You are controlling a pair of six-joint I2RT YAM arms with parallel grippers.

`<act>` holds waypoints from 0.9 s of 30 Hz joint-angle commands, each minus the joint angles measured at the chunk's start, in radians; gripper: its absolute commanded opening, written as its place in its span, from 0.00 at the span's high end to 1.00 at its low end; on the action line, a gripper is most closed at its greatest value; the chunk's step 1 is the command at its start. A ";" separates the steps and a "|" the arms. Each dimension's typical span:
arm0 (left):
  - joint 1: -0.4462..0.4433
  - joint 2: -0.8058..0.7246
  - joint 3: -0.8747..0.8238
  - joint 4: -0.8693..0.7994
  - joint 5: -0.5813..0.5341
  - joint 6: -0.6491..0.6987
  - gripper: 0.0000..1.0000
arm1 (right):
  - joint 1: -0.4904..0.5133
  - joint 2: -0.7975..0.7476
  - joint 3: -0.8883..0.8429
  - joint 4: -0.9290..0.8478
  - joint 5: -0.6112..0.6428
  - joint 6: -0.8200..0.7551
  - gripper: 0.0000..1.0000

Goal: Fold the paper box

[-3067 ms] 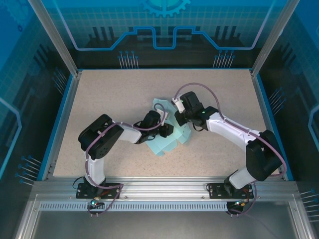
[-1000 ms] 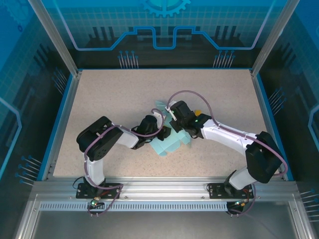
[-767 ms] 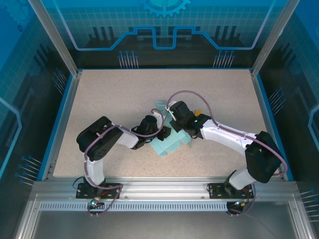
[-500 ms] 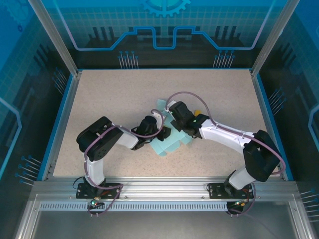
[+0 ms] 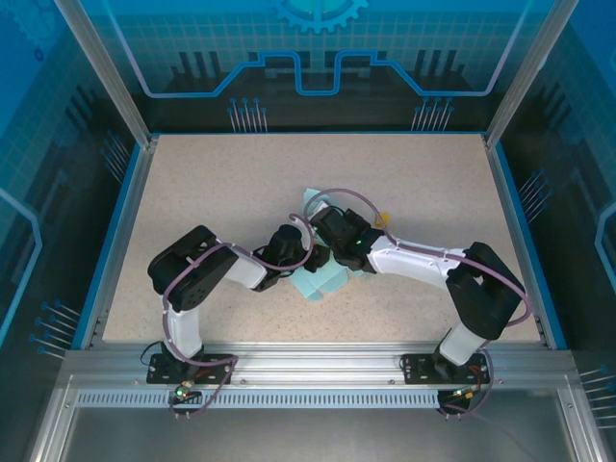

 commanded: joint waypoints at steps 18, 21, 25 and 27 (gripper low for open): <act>0.085 -0.145 -0.119 0.004 0.039 -0.058 0.53 | -0.008 -0.029 -0.038 0.079 -0.059 -0.075 0.95; 0.111 -0.203 -0.131 -0.022 0.045 -0.058 0.52 | -0.041 -0.074 -0.021 0.015 -0.180 -0.035 0.95; 0.146 -0.287 -0.132 -0.080 0.055 -0.050 0.50 | -0.090 -0.125 -0.011 -0.043 -0.352 -0.018 0.96; 0.163 -0.332 -0.129 -0.112 0.064 -0.040 0.49 | -0.119 -0.140 0.001 -0.074 -0.437 -0.016 0.96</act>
